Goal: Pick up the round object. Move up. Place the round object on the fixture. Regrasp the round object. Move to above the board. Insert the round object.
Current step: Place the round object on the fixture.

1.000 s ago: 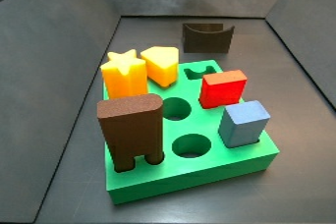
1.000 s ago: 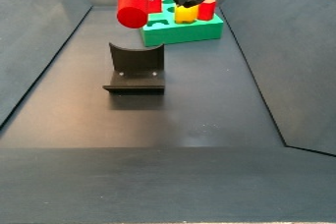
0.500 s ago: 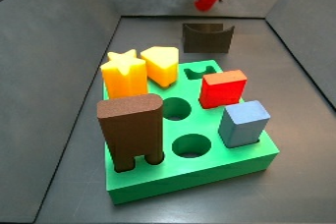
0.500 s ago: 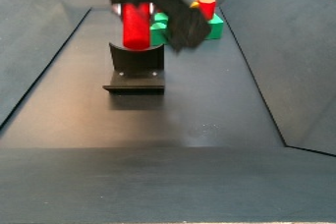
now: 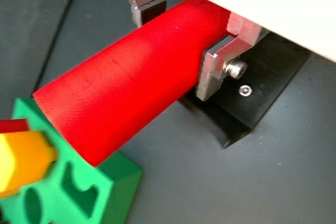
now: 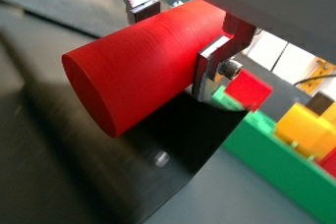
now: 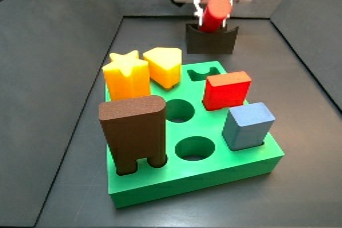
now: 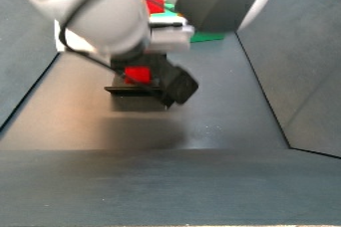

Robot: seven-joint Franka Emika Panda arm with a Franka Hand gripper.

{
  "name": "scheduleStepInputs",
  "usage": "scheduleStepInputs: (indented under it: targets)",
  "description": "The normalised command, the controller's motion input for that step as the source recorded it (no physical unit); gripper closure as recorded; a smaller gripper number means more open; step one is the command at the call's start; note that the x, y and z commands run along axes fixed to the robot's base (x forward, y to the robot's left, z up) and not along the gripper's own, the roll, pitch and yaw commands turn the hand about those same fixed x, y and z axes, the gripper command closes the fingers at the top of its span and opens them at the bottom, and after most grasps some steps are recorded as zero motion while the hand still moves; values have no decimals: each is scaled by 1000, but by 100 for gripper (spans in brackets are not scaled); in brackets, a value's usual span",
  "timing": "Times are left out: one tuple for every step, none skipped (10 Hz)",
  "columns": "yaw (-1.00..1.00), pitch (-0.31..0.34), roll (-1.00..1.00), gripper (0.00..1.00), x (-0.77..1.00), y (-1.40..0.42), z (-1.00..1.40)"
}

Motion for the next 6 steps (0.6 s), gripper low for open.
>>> scheduleStepInputs:
  targets:
    - [-121,-49,-146,100,109,71,-386]
    - [-75,-55,-105,100,70,30,-221]
    - [-64,-57,-102,100,63,24,-217]
    - [-48,-56,-102,100,61,22,-217]
    - [-34,-56,-102,100,60,22,-217]
    - [0,0,0,100,0,-500,-167]
